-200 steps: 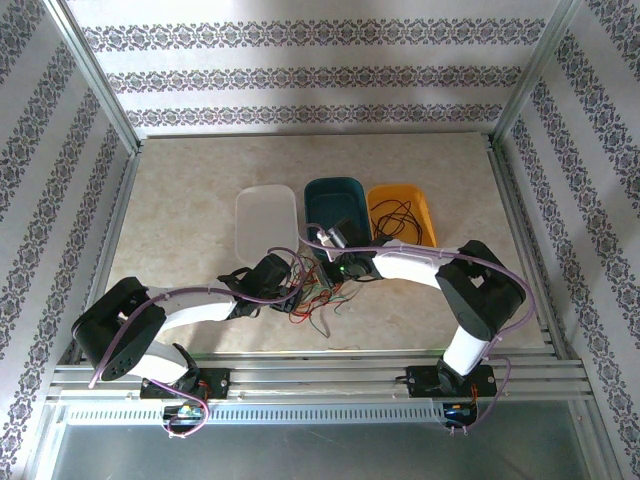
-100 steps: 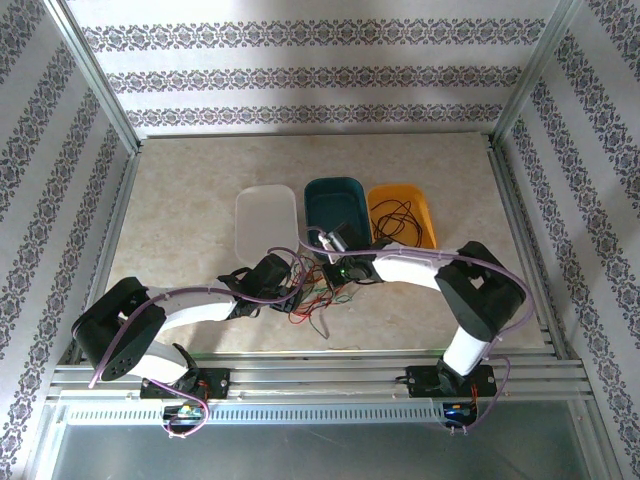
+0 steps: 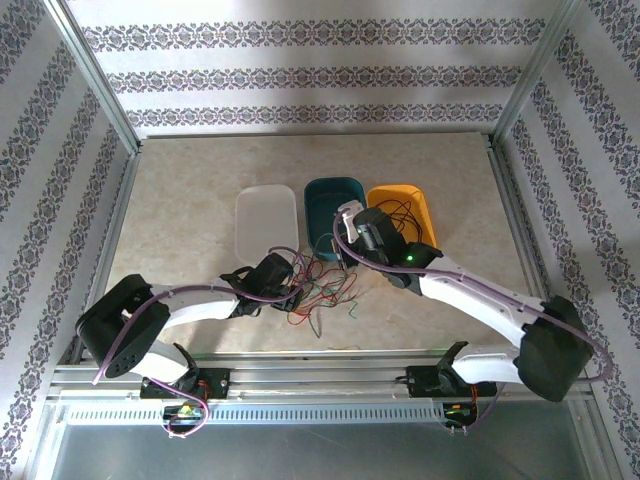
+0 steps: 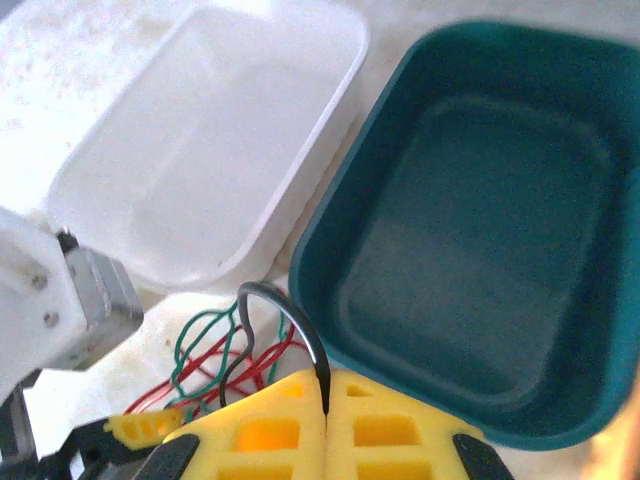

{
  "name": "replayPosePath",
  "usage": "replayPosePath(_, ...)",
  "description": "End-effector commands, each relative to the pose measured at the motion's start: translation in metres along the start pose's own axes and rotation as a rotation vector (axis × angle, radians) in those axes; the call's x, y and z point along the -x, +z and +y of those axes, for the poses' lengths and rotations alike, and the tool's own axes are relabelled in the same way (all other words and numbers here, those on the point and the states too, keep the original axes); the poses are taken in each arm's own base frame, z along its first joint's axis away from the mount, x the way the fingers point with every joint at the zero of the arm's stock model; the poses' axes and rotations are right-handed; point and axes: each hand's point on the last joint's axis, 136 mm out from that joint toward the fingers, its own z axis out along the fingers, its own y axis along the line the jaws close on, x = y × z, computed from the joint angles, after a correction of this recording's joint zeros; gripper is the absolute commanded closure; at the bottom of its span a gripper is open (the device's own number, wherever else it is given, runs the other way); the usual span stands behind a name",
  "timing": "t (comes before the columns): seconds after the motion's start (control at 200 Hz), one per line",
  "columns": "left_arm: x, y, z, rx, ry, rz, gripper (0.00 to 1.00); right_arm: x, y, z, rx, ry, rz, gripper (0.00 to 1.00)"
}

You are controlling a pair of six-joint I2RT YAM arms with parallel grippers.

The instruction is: Untangle the cables

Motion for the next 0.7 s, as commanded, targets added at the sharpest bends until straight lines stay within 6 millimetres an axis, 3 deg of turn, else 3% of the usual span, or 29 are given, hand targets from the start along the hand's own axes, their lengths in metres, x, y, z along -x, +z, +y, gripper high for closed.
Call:
replayPosePath(0.0,-0.009,0.007,-0.008,-0.022,0.019,0.044,0.14,0.053,-0.034,-0.013,-0.106,-0.012,-0.192,1.0)
replayPosePath(0.165,-0.011,0.007,-0.008,-0.02,0.022,0.05,0.14,0.104,-0.087,-0.024,-0.144,0.023,-0.396,1.0)
replayPosePath(0.34,-0.012,0.009,-0.009,-0.023,0.021,0.055,0.14,0.144,-0.141,-0.04,-0.176,0.071,-0.574,1.0)
replayPosePath(0.535,-0.013,0.01,-0.008,-0.017,0.032,0.062,0.14,0.169,-0.185,-0.059,-0.165,0.156,-0.727,1.0)
replayPosePath(0.695,-0.013,0.012,-0.009,-0.02,0.035,0.067,0.14,0.175,-0.196,-0.061,-0.135,0.169,-0.752,1.0)
